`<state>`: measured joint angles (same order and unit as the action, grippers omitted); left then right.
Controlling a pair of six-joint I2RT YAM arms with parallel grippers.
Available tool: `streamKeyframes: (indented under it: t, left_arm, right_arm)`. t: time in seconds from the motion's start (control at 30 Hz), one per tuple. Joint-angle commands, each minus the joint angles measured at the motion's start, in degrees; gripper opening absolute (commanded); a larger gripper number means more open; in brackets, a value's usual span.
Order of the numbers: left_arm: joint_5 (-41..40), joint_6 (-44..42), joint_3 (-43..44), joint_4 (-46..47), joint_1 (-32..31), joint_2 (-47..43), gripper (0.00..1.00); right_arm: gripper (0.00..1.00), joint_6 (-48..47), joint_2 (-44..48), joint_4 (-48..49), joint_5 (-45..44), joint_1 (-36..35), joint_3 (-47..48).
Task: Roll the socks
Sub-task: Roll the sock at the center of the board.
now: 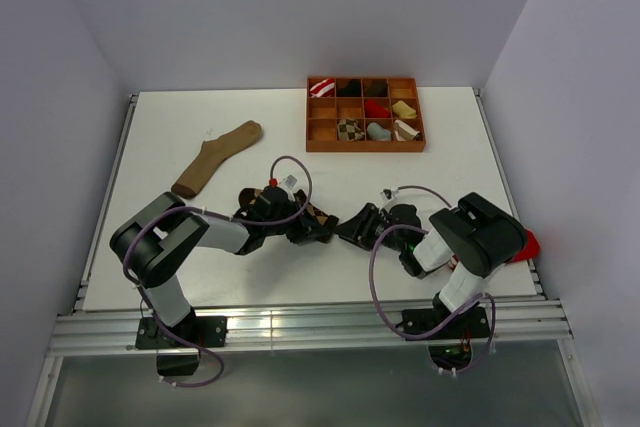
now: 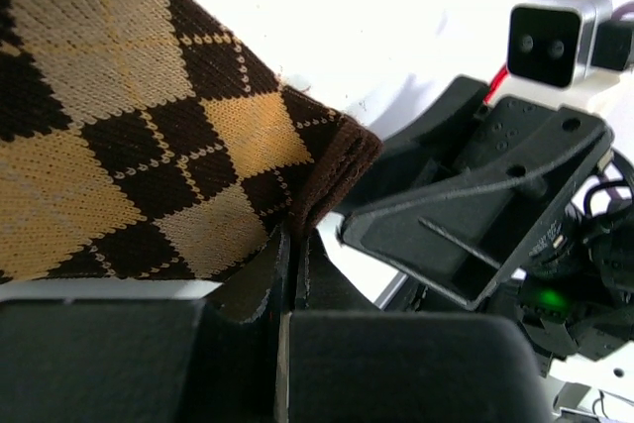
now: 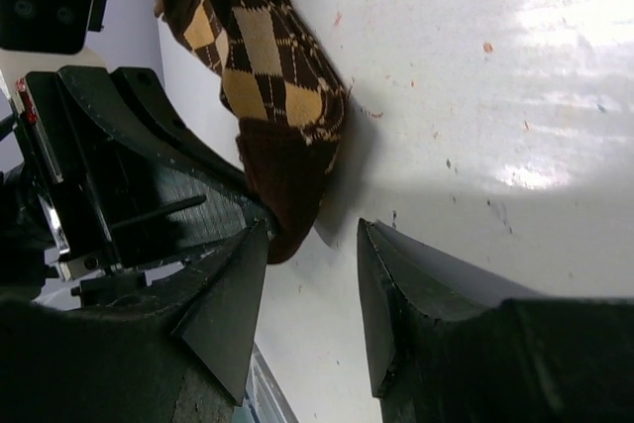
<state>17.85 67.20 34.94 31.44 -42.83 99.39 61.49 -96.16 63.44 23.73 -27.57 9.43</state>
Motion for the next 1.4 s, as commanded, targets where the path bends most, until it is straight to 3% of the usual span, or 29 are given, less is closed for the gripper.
streamKeyframes:
  t: [0.0, 0.63, 0.73, 0.87, 0.93, 1.03, 1.17, 1.2, 1.27, 1.33, 1.37]
  left_arm:
    - [2.10, 0.39, 0.48, 2.04, 0.11, 0.80, 0.00]
    - [5.62, 2.06, -0.05, 6.88, 0.11, 2.91, 0.00]
    - [6.50, 2.06, -0.13, 7.85, 0.20, 3.61, 0.00]
    - [5.19, -0.04, 0.13, 5.66, 0.20, 3.09, 0.00]
    - [3.17, -2.67, 1.01, 1.37, 0.03, 1.69, 0.01]
    - [-0.43, -6.19, 2.59, -6.44, -0.32, -1.48, 0.14]
    - [-11.23, -14.09, 6.79, -19.00, -2.60, -6.22, 0.35]
    - [-16.56, -15.24, 7.51, -20.96, -3.31, -7.97, 0.45]
    - [-21.58, -18.49, 9.35, -26.31, -6.29, -9.39, 0.52]
    - [-29.78, -21.30, 10.15, -28.79, -9.62, -11.06, 0.66]
    - [-32.32, -22.28, 10.50, -29.85, -10.77, -11.50, 0.79]
  right_arm:
    - [0.49, -1.29, -1.83, -1.39, -0.52, 0.33, 1.99]
    - [0.40, 1.08, -13.17, 7.30, 2.72, 0.33, 5.68]
    - [0.30, 1.52, -14.58, 9.77, 3.60, 0.33, 5.69]
    - [0.02, 0.30, -11.70, 6.89, 3.09, 0.33, 5.77]
    - [0.00, -1.81, -9.41, 0.42, 2.38, 0.33, 6.21]
    - [0.00, -4.89, -4.57, -9.98, 0.01, 0.24, 7.79]
    - [0.00, -8.31, 0.52, -23.69, -2.98, -0.72, 12.26]
    - [0.00, -9.45, 1.23, -26.41, -4.64, -1.16, 13.23]
    - [0.00, -10.42, 3.07, -33.62, -6.31, -2.48, 15.69]
    - [0.00, -10.69, 4.13, -39.41, -7.90, -3.10, 17.19]
    - [0.00, -10.78, 4.75, -41.19, -8.34, -3.28, 18.68]
